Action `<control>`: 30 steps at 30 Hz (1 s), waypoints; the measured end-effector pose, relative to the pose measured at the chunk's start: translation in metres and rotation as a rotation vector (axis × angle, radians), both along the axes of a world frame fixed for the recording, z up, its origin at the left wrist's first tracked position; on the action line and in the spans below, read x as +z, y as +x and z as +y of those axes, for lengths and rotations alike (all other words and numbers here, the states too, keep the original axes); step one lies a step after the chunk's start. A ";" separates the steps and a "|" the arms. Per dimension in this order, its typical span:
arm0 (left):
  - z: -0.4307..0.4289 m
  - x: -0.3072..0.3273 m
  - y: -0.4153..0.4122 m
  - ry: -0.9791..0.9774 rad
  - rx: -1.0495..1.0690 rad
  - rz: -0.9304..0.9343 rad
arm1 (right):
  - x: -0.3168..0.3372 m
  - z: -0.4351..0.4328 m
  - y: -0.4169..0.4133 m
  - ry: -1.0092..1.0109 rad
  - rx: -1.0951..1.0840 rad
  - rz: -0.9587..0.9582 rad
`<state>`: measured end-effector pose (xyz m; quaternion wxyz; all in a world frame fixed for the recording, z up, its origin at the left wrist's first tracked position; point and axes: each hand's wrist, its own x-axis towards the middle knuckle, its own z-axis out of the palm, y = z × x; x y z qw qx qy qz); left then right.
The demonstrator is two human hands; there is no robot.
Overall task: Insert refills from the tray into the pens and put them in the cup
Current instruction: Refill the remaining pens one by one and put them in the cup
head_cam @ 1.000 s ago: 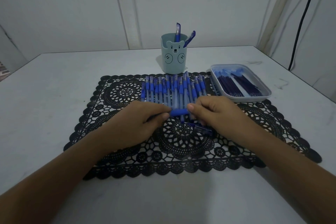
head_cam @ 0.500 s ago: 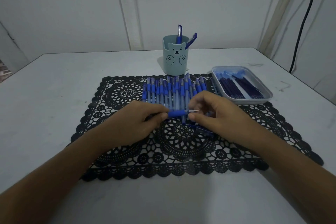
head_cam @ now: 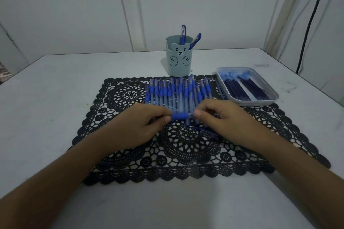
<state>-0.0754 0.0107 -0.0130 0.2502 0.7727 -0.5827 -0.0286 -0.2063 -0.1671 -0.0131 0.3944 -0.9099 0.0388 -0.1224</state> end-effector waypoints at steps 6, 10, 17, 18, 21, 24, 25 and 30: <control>-0.001 0.001 -0.001 0.005 0.013 0.007 | 0.000 0.001 0.000 0.036 -0.031 -0.030; 0.000 0.000 0.001 0.015 0.029 0.036 | 0.000 -0.003 0.002 0.078 -0.059 -0.082; 0.005 -0.004 0.014 -0.036 0.114 0.087 | 0.001 -0.015 0.003 0.207 -0.162 -0.146; 0.005 -0.005 0.015 -0.041 0.126 0.080 | 0.002 -0.015 0.002 0.141 -0.145 -0.130; 0.005 -0.006 0.017 -0.048 0.146 0.059 | 0.004 -0.005 -0.003 -0.121 0.016 -0.005; 0.004 -0.006 0.016 -0.045 0.134 0.049 | -0.003 0.002 -0.002 -0.375 0.162 0.003; 0.004 -0.006 0.015 -0.043 0.130 0.049 | -0.005 0.002 -0.001 -0.403 0.190 0.002; 0.003 -0.008 0.015 -0.059 0.113 0.047 | -0.010 0.003 0.001 -0.389 0.182 -0.023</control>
